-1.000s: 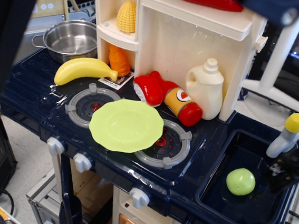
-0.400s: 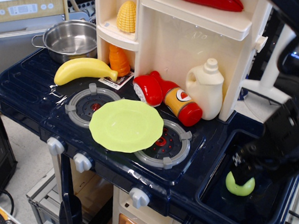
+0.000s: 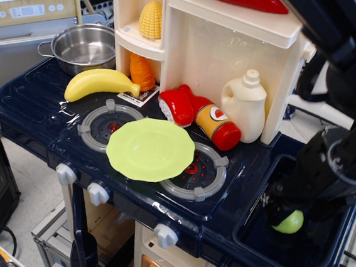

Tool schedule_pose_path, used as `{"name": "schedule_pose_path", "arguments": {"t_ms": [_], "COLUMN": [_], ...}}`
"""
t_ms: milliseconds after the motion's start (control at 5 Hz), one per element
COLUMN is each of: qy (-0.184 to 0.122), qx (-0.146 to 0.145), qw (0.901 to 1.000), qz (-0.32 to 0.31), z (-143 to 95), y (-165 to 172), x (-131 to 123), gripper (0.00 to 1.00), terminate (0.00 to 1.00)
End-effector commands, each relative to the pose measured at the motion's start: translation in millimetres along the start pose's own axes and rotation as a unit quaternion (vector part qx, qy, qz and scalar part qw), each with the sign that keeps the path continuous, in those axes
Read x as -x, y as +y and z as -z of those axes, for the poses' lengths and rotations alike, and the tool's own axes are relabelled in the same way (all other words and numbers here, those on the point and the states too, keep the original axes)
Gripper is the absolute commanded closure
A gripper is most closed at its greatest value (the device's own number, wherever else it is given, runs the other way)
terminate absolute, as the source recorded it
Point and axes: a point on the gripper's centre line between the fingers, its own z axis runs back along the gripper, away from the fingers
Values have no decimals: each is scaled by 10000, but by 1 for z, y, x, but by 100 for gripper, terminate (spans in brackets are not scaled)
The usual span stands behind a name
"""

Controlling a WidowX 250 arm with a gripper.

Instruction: Put pear on plate

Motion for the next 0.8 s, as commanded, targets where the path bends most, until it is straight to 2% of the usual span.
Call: {"name": "schedule_pose_path", "arguments": {"t_ms": [0,200,400,600], "qy": [225,405,419,116], "qx": [572,0,-1134,-1612], "qw": [9980,9990,9927,9855], "qz": [-160,-180,3,526], "z": [2,-36,-80,-117], "y": [-8,10,47,91], "x": [-14,-24,-48,-74], "gripper": [100,100,100,100], "terminate": [0,0,0,0]}}
